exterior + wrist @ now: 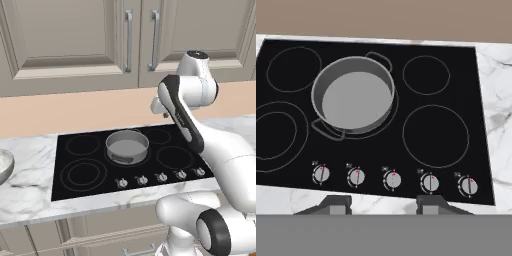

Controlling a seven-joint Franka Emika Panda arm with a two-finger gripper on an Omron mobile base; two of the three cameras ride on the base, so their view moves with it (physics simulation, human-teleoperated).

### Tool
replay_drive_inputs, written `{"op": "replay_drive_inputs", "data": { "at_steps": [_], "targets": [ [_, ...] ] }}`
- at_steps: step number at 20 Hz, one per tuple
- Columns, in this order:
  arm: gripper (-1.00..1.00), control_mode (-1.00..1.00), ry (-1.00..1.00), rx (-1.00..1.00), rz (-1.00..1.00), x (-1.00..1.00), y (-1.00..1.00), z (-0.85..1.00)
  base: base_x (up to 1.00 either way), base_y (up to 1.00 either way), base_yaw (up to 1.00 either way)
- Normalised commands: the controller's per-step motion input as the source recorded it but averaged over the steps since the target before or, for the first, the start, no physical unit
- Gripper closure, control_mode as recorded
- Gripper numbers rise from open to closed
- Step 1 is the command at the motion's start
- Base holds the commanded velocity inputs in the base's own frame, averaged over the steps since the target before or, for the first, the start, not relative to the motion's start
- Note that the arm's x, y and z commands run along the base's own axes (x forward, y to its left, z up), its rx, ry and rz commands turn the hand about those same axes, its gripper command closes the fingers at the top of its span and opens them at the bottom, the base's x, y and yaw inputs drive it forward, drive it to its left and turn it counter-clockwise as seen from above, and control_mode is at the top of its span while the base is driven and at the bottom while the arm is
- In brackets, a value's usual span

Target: Open the cabinet and move the ladle to the pot. Then close the cabinet.

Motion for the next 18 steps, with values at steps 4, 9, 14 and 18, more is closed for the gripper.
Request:
{"op": "replay_drive_inputs", "data": {
  "at_steps": [4,9,14,18],
  "targets": [
    [-1.00,-1.00,-0.11,0.00,0.00,-0.32,0.00,0.00,0.00,0.00,0.00],
    [-1.00,-1.00,-0.41,0.00,0.00,-0.65,0.06,0.09,0.00,0.00,0.00],
    [-1.00,-1.00,-0.54,0.00,0.00,-0.60,0.17,0.45,0.00,0.00,0.00],
    [-1.00,-1.00,-0.43,0.00,0.00,-0.48,0.21,0.77,0.00,0.00,0.00]
  ]
}}
